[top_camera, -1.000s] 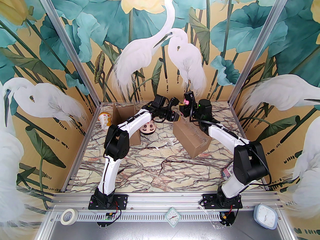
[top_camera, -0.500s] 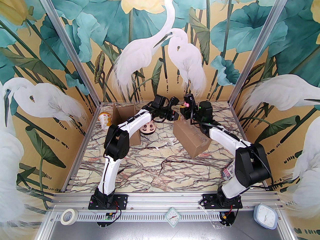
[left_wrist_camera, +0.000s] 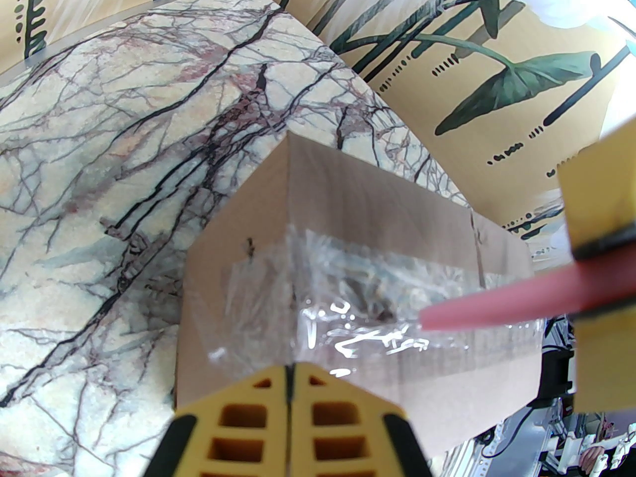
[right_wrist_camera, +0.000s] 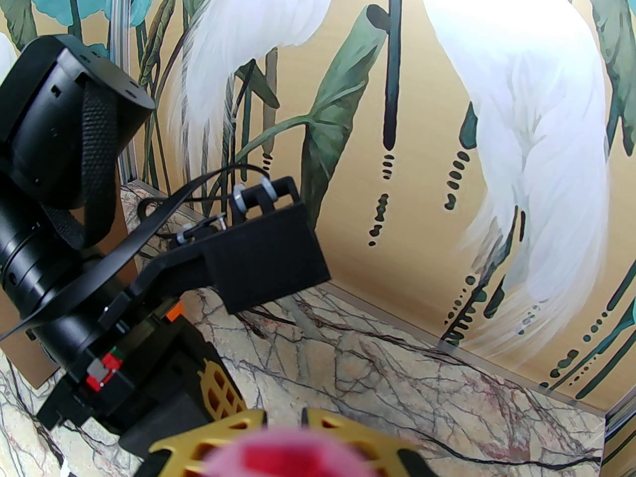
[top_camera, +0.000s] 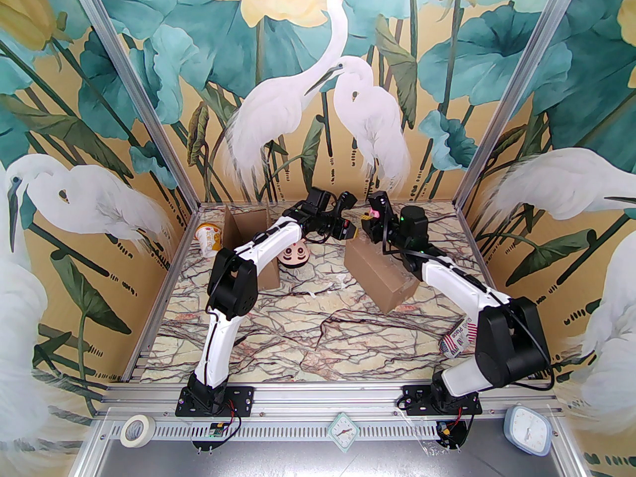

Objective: Unpack the express box

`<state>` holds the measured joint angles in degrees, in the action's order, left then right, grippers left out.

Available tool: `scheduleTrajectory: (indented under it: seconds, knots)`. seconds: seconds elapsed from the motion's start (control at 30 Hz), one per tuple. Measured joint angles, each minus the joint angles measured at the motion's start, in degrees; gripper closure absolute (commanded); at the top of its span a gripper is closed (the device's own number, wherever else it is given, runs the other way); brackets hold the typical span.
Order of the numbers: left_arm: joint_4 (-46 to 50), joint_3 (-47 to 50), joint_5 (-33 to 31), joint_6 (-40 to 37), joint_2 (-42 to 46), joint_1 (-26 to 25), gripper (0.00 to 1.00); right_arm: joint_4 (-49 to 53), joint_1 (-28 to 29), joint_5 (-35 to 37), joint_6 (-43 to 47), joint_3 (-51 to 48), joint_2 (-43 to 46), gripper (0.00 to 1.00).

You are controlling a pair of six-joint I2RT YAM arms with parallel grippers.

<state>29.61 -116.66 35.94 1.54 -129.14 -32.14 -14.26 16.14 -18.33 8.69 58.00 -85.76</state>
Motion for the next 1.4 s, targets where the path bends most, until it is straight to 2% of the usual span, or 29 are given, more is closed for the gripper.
scheduleTrajectory:
  seconds: [0.9,1.4]
  knots:
    - [3.9,-3.5,-0.8,-2.3,-1.5,-0.5,1.0,5.0,0.0,3.6,1.8,-9.5,13.4,1.0]
    - [4.3,-3.8,-1.0,-4.0,-1.5,-0.7,1.0,5.0,-0.8,2.3,3.9,-10.7,14.6,1.0]
